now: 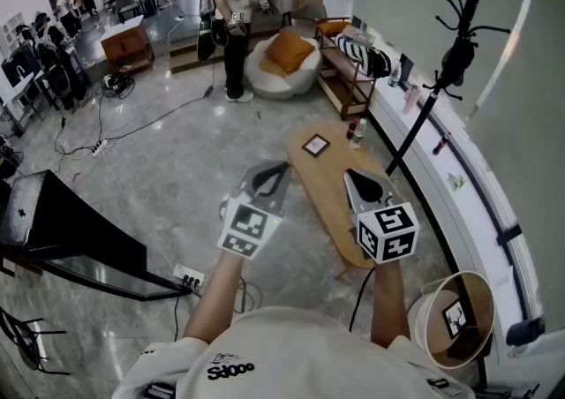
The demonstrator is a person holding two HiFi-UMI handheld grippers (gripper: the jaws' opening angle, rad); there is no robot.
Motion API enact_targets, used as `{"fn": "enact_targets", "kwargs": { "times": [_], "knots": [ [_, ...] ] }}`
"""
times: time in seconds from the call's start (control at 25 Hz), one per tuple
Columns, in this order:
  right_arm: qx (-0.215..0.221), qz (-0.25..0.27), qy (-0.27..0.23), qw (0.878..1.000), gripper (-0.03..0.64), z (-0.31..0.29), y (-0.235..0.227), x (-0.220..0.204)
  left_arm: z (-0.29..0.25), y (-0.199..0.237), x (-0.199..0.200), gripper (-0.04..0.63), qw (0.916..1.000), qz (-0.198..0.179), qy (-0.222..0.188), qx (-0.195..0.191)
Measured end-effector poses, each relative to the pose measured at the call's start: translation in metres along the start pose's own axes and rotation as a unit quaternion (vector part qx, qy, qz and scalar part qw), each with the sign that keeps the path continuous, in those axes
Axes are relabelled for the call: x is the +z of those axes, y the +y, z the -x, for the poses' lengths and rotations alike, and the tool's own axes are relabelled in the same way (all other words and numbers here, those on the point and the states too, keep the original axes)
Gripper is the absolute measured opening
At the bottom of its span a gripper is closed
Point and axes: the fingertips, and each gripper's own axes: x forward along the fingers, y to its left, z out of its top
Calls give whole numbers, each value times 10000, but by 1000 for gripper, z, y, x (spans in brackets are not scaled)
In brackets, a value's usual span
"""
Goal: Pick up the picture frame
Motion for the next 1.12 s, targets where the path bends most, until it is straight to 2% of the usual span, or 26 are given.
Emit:
{"fn": "enact_targets", "kwargs": {
  "times": [0.28,0.52,1.12],
  "knots": [
    [29,-43,11,10000,5,4,-5,-7,-3,-10,-3,9,10000,21,59,5],
    [14,-395,-13,9992,3,12,-13,-16,-1,-19,-7,9,9999,95,132,51],
    [312,-407,88,9986,3,42,-33,-45,-12,-65,-11,9,9988,302,344,172]
  ]
}}
